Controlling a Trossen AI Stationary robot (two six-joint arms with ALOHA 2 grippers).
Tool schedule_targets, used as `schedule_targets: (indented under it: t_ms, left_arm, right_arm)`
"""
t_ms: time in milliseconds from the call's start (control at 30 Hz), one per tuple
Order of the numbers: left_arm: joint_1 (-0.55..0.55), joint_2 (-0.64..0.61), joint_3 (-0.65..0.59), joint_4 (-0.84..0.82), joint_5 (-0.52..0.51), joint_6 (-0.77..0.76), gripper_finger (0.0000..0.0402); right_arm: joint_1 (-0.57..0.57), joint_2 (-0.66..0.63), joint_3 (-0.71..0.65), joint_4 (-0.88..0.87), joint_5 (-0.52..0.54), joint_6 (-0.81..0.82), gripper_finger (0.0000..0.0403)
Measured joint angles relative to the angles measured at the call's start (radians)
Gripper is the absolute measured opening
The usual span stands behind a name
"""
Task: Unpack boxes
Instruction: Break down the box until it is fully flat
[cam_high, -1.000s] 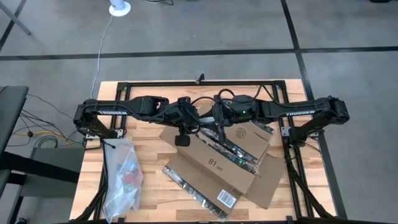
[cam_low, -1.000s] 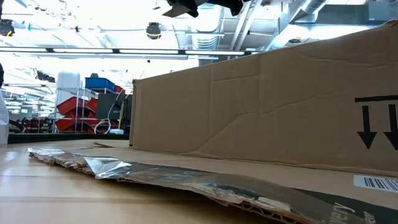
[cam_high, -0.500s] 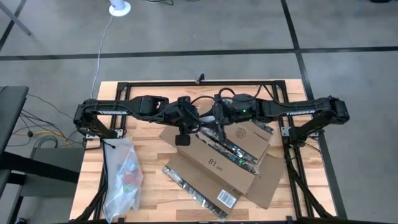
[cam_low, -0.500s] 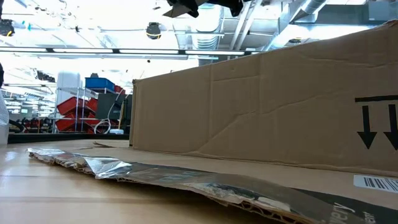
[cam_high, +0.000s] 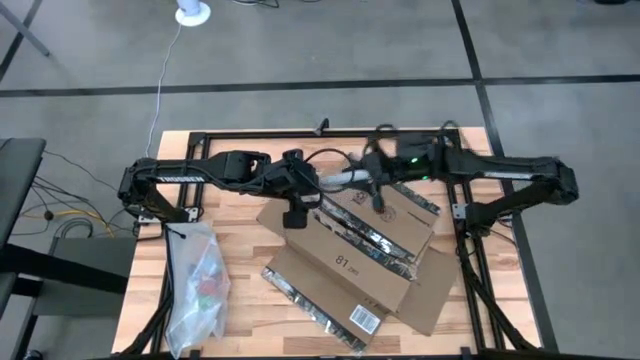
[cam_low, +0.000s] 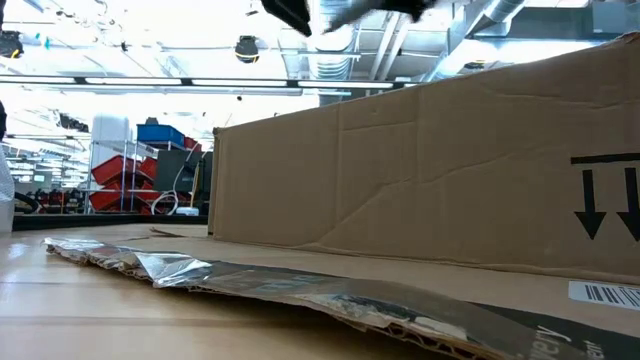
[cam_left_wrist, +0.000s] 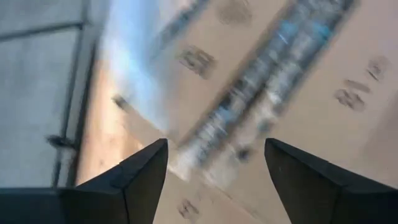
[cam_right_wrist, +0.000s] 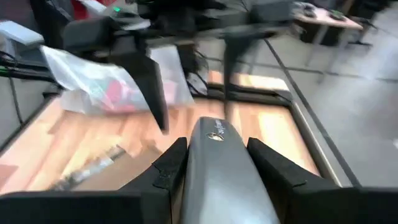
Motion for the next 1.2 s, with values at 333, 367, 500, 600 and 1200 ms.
schedule_targets:
  t_ms: [333,367,500,600,1200]
  left_arm:
    - [-0.006,0.033,-0.105,0.241,0.041,0.053,0.0255]
    - [-0.005,0.05,-0.104,0.265,0.047,0.064,0.0255]
    - [-0.005,0.168,-0.098,0.291,0.085,0.09,0.0255]
    - [0.017,0.239,-0.048,0.338,0.222,0.067,0.0255]
    - [0.14,0.299,-0.142,0.174,0.207,-0.077,0.0255]
  right_arm:
    - [0.006,-0.251,0.0,-0.531,0.013,0.217,0.0116]
    - [0.017,-0.268,-0.004,-0.564,0.012,0.244,0.0116]
    - [0.06,-0.338,-0.038,-0.659,0.001,0.336,0.0116]
    - [0.101,-0.398,-0.068,-0.679,0.009,0.408,0.0116]
    - [0.446,-0.581,-0.296,-0.626,0.108,0.75,0.0116]
